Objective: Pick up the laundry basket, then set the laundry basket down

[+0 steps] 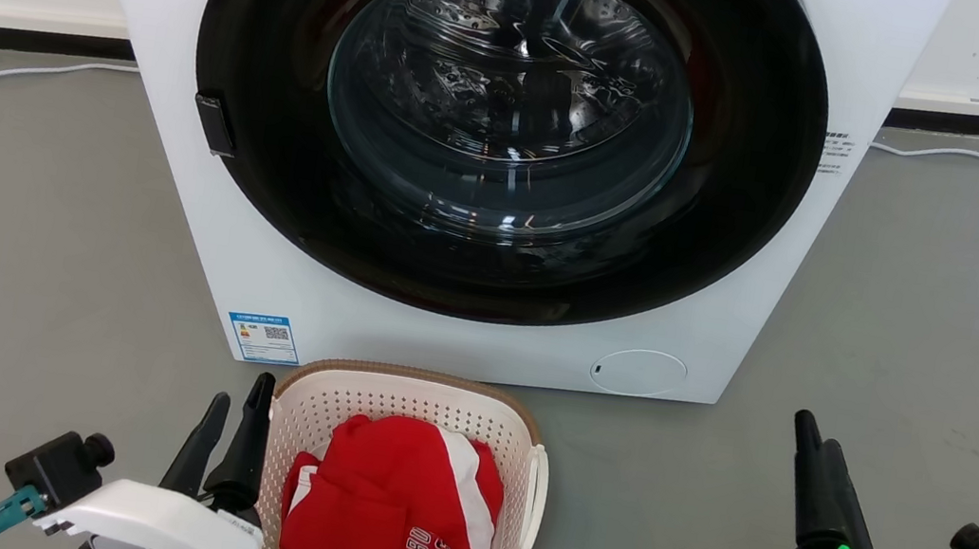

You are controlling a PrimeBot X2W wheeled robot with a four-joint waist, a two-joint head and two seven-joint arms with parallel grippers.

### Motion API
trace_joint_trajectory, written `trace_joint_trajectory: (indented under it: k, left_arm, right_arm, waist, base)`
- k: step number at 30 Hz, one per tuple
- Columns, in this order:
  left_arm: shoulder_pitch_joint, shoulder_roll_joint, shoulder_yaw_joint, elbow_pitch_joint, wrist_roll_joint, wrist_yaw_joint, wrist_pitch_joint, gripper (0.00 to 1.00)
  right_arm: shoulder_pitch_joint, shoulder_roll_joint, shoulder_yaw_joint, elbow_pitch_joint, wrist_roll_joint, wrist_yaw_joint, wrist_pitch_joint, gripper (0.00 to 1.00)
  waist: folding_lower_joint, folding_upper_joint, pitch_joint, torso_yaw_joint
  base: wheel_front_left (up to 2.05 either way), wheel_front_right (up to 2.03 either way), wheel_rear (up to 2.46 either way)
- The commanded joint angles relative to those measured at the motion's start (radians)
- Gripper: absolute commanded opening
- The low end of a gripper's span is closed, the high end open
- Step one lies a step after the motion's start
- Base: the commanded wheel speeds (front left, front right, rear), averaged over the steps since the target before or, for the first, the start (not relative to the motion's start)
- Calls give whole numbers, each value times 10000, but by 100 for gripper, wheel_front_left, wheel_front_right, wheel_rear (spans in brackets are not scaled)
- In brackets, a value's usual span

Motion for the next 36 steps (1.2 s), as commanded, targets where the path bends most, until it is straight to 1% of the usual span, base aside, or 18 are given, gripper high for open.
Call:
trace_joint_trajectory:
  k: [1, 19, 36]
  left_arm:
    - [-610, 85, 111, -235, 313, -27, -117, 100]
    - [-793, 117, -118, -318, 2509, 55, -676, 100]
    - [-1016, 144, -258, -487, 4175, 99, -1144, 100]
  right_arm:
    - [-480, -127, 221, -333, -338, 46, -159, 100]
    - [-608, -190, 456, -413, -2472, 58, -718, 100]
    - [-814, -213, 592, -507, -4119, 68, -1186, 100]
  waist:
    - [-1, 0, -10, -3]
    - [-1, 0, 15, -35]
    - [-1, 0, 213, -33]
  base:
    - [0, 0, 0]
    - [0, 0, 0]
    - [0, 0, 0]
